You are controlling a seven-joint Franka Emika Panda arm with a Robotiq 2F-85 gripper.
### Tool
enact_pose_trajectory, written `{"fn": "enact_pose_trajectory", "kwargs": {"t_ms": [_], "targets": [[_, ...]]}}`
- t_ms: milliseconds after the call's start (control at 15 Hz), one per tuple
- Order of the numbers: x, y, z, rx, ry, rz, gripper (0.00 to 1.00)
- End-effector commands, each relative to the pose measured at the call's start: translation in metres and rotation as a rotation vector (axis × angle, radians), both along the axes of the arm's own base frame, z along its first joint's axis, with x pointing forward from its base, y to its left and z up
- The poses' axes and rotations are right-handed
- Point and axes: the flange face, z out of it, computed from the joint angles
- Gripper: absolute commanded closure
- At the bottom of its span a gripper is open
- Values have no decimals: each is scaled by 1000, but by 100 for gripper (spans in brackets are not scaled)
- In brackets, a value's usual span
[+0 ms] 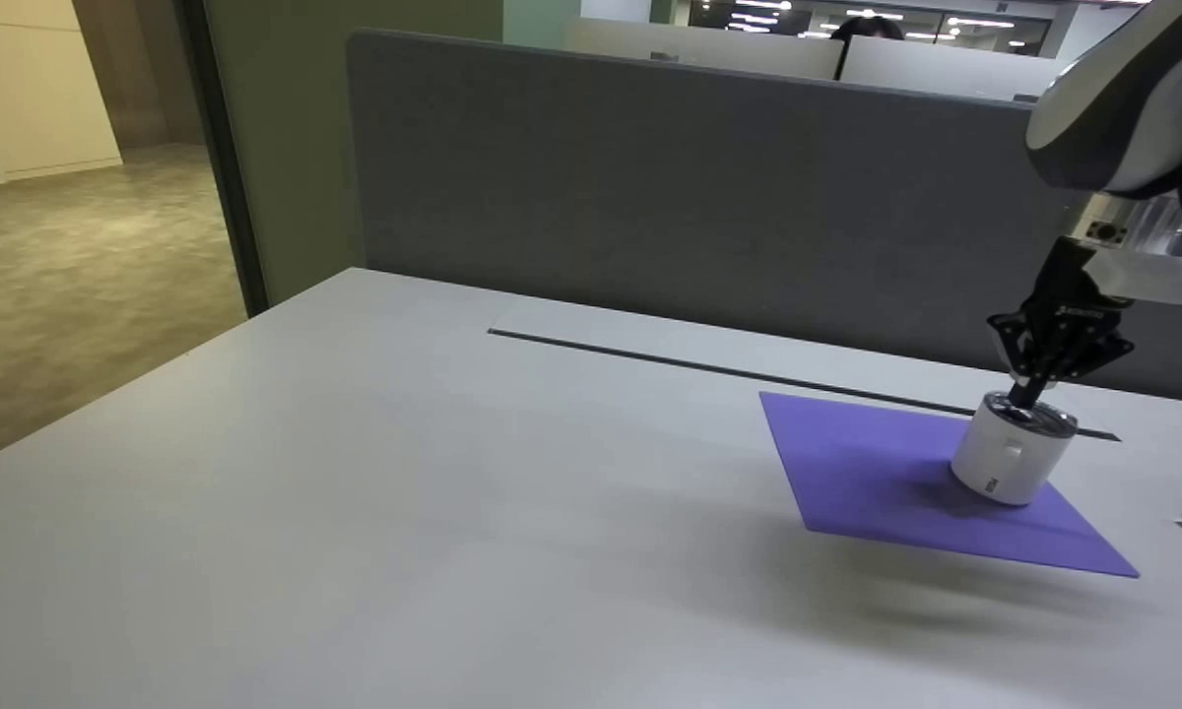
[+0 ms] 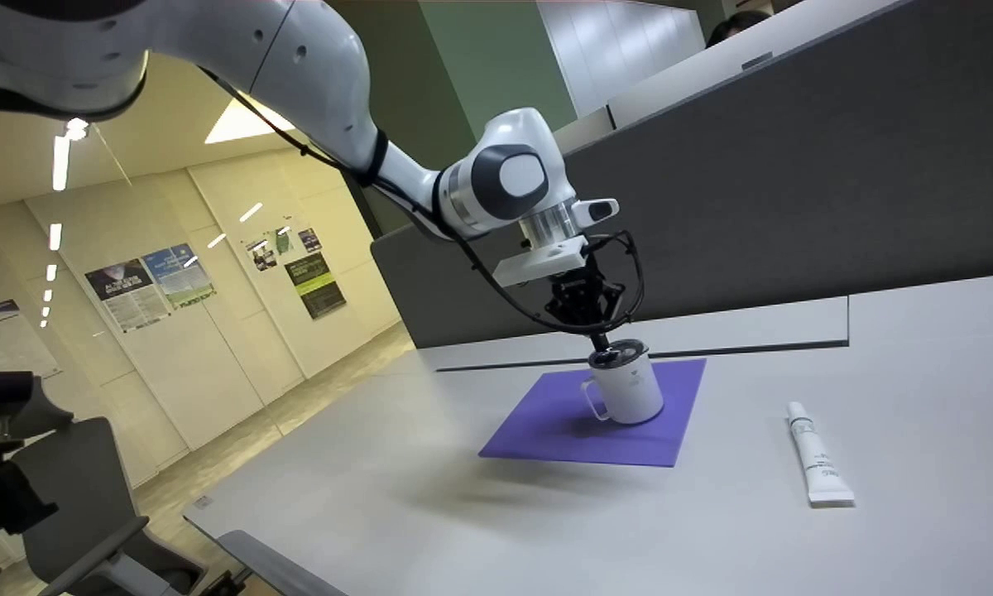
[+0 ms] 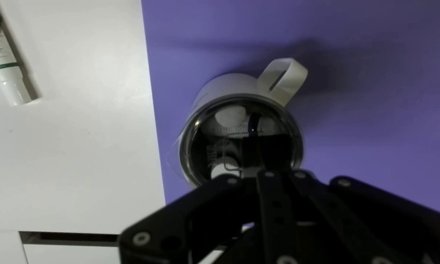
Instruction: Move the black object on the strainer to the right, then to the left
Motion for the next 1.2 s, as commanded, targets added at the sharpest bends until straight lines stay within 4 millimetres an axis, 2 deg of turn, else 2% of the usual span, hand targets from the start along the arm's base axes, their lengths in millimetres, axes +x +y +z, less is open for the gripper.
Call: {"fn": "enact_pose_trajectory", "kwargs": {"t_ms": [0,400,1133], "targets": [[6,-2,-3,8,-13,-3,100],[4,1,-14,1,-11,11,100],[5,-5,-14,-32,-21,33,100]]}}
